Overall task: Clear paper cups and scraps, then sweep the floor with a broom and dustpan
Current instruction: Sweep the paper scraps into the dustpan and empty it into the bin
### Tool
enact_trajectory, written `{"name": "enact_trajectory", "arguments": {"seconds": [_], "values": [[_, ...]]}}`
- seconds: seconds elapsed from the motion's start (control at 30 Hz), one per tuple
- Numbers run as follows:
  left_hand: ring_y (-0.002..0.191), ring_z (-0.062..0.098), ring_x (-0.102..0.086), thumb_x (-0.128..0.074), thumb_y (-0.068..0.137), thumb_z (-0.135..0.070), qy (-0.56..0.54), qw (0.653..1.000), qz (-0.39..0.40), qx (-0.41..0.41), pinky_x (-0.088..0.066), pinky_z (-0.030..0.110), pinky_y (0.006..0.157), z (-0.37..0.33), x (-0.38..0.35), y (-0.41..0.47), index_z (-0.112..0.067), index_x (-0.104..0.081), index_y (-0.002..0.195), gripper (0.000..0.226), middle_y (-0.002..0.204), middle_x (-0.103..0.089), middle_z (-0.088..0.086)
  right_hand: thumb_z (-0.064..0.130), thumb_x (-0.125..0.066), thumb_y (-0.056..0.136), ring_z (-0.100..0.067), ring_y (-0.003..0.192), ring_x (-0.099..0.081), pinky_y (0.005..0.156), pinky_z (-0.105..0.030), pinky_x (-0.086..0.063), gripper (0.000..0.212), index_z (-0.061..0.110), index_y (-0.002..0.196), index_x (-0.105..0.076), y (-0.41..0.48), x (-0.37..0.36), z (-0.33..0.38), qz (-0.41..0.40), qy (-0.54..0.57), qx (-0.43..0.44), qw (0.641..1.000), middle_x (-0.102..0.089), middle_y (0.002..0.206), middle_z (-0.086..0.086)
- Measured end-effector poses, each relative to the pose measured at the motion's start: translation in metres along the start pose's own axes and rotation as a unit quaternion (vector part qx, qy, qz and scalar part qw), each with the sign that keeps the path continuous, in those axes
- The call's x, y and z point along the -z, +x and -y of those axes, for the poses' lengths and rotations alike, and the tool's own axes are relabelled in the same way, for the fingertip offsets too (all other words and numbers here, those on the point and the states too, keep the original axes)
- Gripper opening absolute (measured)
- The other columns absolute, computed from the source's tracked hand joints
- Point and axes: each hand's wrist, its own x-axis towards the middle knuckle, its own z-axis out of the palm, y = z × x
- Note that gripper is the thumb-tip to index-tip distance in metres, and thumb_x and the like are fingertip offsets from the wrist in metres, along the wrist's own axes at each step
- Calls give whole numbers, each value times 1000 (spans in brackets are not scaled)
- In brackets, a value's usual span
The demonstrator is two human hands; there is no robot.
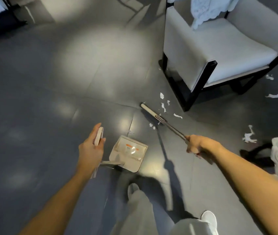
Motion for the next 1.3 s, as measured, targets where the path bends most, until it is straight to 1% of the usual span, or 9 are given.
{"name": "enact_trajectory", "arguments": {"seconds": [0.13,0.27,0.4,0.67,0.87,1.03,1.1,1.23,1.3], "values": [[83,14,-60,-64,91,-16,21,1000,17,-7,-42,23,74,24,27,40,-58,-44,122,55,95,-63,-3,6,-55,93,-16,61,-53,55,-25,-48,47,10,138,-40,12,-29,52,62,101,5,993,-57,82,-10],[87,12,-58,-63,92,-18,14,1000,26,1,-42,23,78,34,44,68,-58,-46,122,53,100,-61,-6,2,-54,94,-10,40,-40,35,-19,-37,57,22,144,-35,13,-33,70,87,253,-31,963,-46,64,-7],[75,19,-55,-61,92,-17,28,998,48,-13,-47,29,74,34,48,90,-46,-51,129,48,89,-60,3,0,-51,96,-7,31,-32,32,-14,-32,58,26,144,-33,9,-10,76,102,319,-49,941,-40,42,0],[80,20,-57,-58,94,-17,26,997,76,-14,-47,28,75,31,50,134,-50,-48,129,49,98,-63,6,3,-53,94,-13,37,-45,37,-21,-42,55,18,143,-33,26,0,123,73,124,-6,990,-50,58,-8],[85,-23,-54,-63,91,-12,-8,999,35,-12,-37,-3,73,52,82,130,-61,-47,121,60,111,-62,-13,2,-54,93,-9,31,-47,35,-18,-40,67,23,150,-25,49,-7,138,88,98,3,991,-55,69,-11],[76,-24,-53,-63,91,-13,-17,999,41,14,-35,-5,65,57,73,123,-57,-47,121,56,103,-62,-9,4,-58,90,-10,43,-52,41,-21,-46,70,30,148,-27,46,-25,142,132,90,3,987,-60,78,-11],[78,-15,-56,-62,91,-15,-19,999,38,13,-39,1,72,50,64,126,-57,-46,121,55,102,-63,-11,7,-61,89,-9,46,-54,42,-21,-47,68,31,145,-32,37,-37,142,162,91,0,983,-61,79,-8],[90,20,-62,-61,90,-16,-29,999,42,5,-54,37,85,34,49,135,-53,-47,125,52,101,-62,-6,5,-58,91,-8,36,-46,39,-19,-43,70,35,146,-28,9,-39,135,212,139,-15,967,-56,63,-6],[83,17,-60,-62,90,-15,-35,998,45,-7,-54,39,84,30,47,137,-56,-47,122,53,102,-62,-5,3,-56,92,-8,34,-42,37,-18,-40,69,37,146,-29,-1,-25,126,205,184,-30,961,-54,51,-2]]}}
